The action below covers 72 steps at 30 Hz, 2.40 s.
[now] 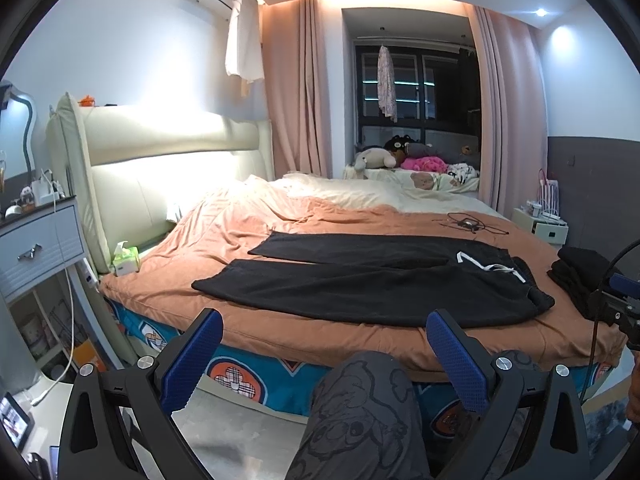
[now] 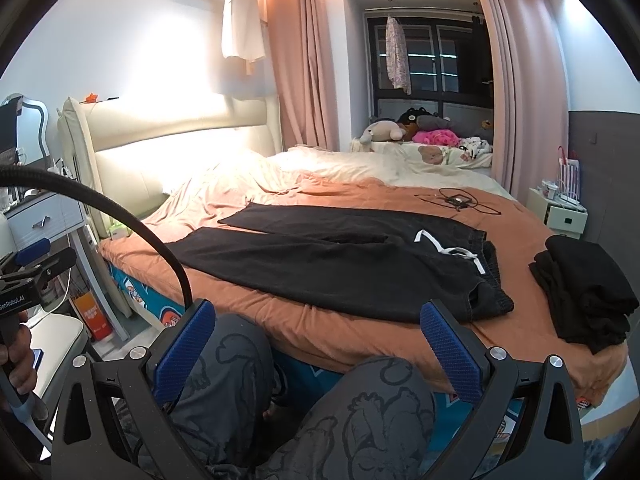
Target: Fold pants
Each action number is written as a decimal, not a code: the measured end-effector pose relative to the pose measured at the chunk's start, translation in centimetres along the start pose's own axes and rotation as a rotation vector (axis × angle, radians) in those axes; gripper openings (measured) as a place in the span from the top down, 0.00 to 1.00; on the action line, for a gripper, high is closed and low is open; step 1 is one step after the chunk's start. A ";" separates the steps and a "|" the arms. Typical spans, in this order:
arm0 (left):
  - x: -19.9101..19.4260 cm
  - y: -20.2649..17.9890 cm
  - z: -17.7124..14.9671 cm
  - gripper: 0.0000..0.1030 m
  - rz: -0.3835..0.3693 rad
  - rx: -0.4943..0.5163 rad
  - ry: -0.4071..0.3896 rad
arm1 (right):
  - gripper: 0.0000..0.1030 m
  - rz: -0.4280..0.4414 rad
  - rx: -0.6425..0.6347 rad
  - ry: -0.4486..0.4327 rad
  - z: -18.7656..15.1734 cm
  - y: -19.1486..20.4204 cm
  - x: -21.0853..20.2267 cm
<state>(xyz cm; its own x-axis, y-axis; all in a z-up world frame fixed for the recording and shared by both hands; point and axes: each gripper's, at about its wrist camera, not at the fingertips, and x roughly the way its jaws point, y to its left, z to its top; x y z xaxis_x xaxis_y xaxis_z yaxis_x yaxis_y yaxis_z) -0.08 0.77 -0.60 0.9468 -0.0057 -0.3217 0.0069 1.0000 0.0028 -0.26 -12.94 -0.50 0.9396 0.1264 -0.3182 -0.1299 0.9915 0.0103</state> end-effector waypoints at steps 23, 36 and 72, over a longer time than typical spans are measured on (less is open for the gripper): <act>0.5 0.4 -0.6 0.00 -0.015 0.012 0.014 | 0.00 0.003 0.000 0.018 0.3 -0.2 0.5; 4.2 2.6 -0.6 0.00 0.034 -0.006 0.057 | 0.00 -0.023 0.026 0.045 0.7 -1.3 3.6; 26.3 10.0 -3.4 0.00 0.188 -0.114 0.486 | 0.00 -0.283 0.007 0.370 4.4 2.4 19.0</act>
<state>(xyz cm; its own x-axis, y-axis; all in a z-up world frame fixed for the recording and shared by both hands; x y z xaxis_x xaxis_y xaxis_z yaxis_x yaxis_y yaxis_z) 23.80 10.61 -12.27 0.6695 0.1497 -0.7275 -0.2097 0.9777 0.0083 18.64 -8.04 -2.34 0.7613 -0.1678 -0.6263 0.1184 0.9857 -0.1201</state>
